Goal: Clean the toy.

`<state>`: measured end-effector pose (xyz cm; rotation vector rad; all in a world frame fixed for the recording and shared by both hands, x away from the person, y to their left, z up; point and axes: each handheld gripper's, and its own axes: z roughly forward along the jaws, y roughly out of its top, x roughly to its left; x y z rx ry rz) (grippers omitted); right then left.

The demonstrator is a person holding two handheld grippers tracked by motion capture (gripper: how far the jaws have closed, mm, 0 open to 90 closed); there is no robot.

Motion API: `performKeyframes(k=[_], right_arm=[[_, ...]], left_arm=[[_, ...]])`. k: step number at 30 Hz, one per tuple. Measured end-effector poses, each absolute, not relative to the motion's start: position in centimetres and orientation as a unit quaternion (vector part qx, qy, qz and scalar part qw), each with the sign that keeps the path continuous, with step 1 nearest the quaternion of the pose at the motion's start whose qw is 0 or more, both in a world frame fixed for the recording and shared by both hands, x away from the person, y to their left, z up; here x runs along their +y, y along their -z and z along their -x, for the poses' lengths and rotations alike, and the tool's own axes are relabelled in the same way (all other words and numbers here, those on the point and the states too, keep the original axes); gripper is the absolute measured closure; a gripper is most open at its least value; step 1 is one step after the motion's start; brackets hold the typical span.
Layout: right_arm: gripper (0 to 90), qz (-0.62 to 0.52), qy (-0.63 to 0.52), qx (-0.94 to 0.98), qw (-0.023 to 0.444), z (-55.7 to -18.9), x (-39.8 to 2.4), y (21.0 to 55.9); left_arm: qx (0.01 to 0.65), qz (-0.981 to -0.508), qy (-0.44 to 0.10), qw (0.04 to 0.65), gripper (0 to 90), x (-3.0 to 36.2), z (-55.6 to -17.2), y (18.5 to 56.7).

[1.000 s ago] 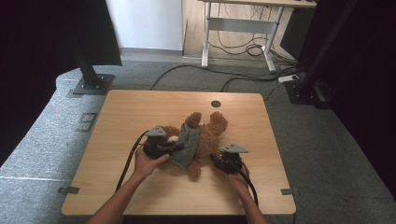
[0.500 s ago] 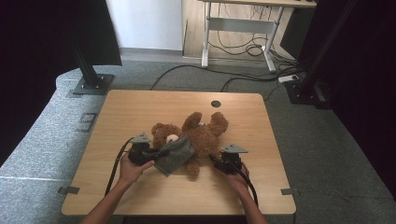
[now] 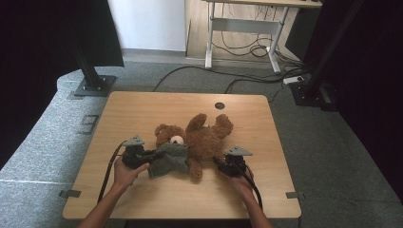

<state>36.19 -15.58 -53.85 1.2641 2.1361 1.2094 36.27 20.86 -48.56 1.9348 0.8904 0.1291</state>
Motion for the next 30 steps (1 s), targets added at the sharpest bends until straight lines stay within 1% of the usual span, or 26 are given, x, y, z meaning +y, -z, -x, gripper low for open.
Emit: performKeyframes(k=[3, 4, 12, 13, 18, 24, 30], right_arm=[[62.9, -0.450, -0.431, 0.759, 0.188, -36.2, -15.6, 53.9], [62.9, -0.450, -0.431, 0.759, 0.188, -36.2, -15.6, 53.9], [63.0, -0.450, -0.433, 0.758, 0.188, -36.2, -15.6, 54.0], [63.0, -0.450, -0.433, 0.758, 0.188, -36.2, -15.6, 54.0], [63.0, -0.450, -0.434, 0.758, 0.188, -36.1, -15.6, 54.0], [63.0, -0.449, -0.434, 0.758, 0.189, -36.1, -15.6, 54.0], [63.1, -0.448, -0.434, 0.758, 0.189, -36.1, -15.6, 54.0]], left_arm=[[0.341, -0.799, -0.047, 0.494, 79.3, 18.8, -36.2, 47.6], [0.341, -0.799, -0.047, 0.494, 79.4, 18.8, -36.2, 47.6], [0.316, -0.794, -0.020, 0.519, 79.4, 14.8, -37.5, 46.4], [0.316, -0.794, -0.020, 0.519, 79.3, 14.8, -37.5, 46.4], [0.296, -0.798, -0.013, 0.525, 79.4, 11.7, -38.5, 45.2], [0.297, -0.795, -0.003, 0.528, 79.4, 10.0, -39.9, 44.8], [0.303, -0.803, -0.013, 0.513, 79.3, 8.6, -40.8, 45.1]])
